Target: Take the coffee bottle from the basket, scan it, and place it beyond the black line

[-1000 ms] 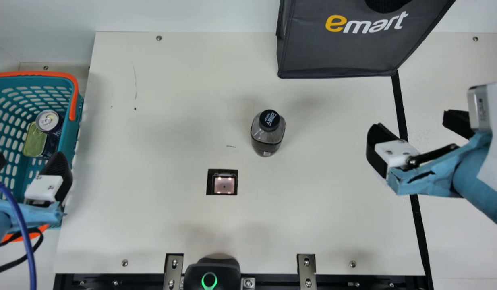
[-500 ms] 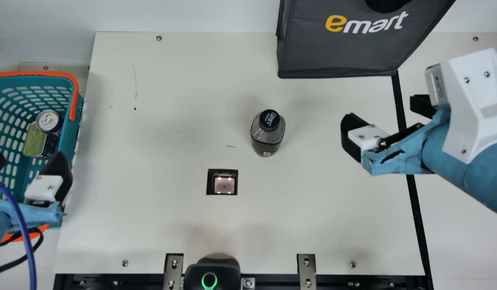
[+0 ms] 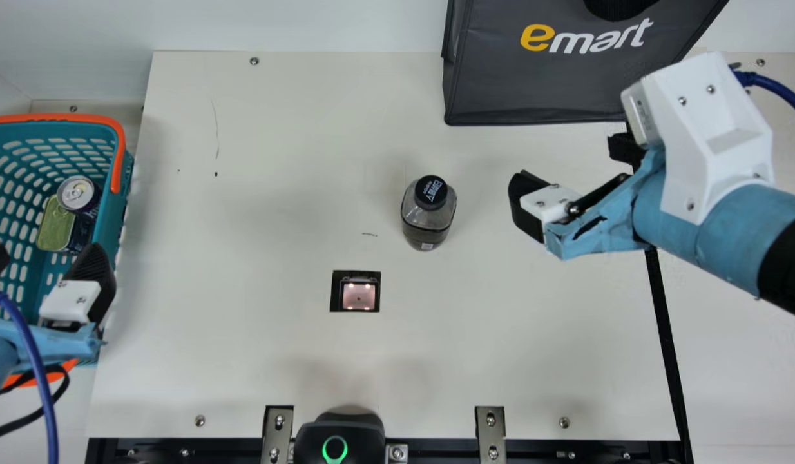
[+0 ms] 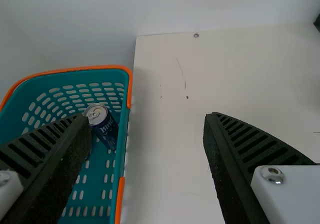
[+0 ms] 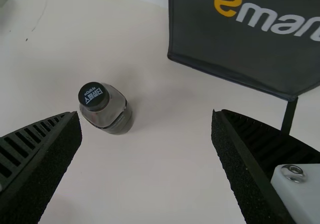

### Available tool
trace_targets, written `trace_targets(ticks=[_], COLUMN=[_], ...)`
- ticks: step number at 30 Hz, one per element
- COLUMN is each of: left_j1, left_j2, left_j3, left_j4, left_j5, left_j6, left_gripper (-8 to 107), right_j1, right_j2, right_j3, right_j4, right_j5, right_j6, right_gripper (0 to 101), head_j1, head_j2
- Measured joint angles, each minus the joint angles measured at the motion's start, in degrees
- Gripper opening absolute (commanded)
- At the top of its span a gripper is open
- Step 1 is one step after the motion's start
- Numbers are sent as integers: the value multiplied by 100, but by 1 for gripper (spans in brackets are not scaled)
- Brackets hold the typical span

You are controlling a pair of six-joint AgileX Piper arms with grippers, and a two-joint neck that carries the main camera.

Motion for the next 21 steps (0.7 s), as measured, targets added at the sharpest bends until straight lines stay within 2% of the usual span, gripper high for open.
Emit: trace_targets(ticks=[14, 21], left_j1=[0, 0], left_j2=[0, 0], left_j3=[0, 0], left_j4=[0, 0], left_j5=[0, 0], left_j6=[0, 0], left_gripper=[90, 90], right_j1=[133, 316], right_j2=[480, 696], right_j3=[-30, -41], right_j4=[195, 221], right_j5=[-154, -214], right_j6=[-636, -677], right_gripper=[91, 91], head_j1=[0, 0], head_j2=[0, 0])
